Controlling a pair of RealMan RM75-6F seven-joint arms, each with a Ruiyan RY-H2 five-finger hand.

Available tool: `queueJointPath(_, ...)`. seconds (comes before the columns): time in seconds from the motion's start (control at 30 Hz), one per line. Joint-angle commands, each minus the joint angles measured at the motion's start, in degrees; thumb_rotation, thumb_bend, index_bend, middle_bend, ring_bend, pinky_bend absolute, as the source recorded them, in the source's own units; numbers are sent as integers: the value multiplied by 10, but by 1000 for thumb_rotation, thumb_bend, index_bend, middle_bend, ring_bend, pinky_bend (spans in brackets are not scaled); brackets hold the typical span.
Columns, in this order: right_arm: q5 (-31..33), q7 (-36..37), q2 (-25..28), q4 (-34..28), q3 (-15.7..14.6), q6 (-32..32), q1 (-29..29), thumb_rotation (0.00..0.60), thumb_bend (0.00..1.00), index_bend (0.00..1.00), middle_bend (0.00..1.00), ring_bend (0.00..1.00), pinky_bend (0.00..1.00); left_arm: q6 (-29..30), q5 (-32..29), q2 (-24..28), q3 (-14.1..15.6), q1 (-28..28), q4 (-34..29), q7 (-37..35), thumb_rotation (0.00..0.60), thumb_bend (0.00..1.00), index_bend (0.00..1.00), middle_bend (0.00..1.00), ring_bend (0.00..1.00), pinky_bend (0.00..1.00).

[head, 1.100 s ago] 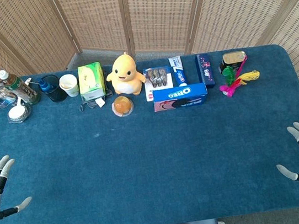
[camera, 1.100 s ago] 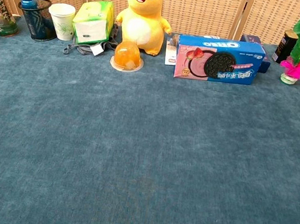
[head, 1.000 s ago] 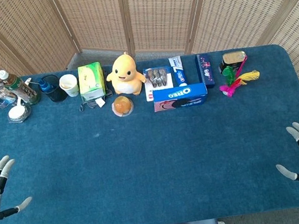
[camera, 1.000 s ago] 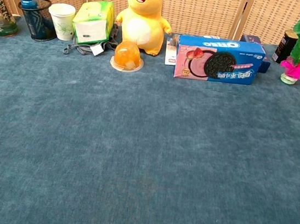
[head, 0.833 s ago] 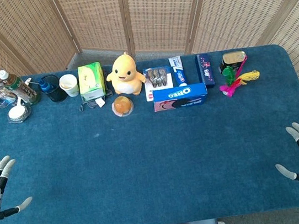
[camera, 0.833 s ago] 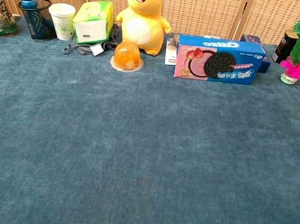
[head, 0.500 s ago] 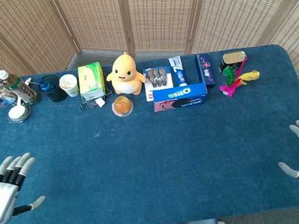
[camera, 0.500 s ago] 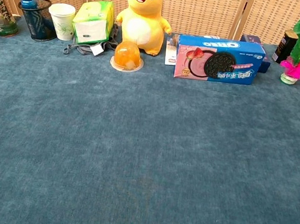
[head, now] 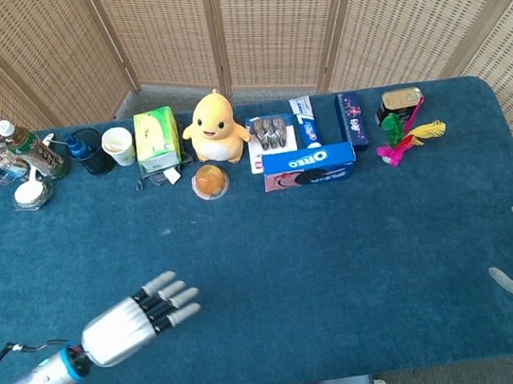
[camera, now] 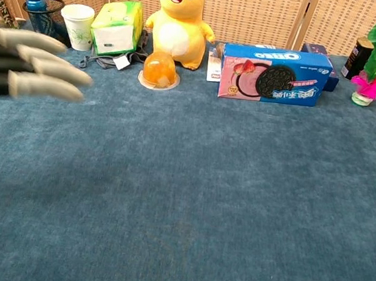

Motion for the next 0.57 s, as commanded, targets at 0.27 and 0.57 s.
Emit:
queueJointPath(0.27, 3, 11, 5, 0, 2, 1, -2, 3, 0, 83, 0, 0, 0, -56, 31, -32, 3, -56, -93, 88, 600, 1000, 0, 0, 0, 0)
queueJointPath(0.57, 2, 8, 4, -1, -1, -3, -1, 2, 0, 83, 0, 0, 0, -66, 21, -44, 8, -71, -110, 106, 600, 1000, 0, 0, 0, 0)
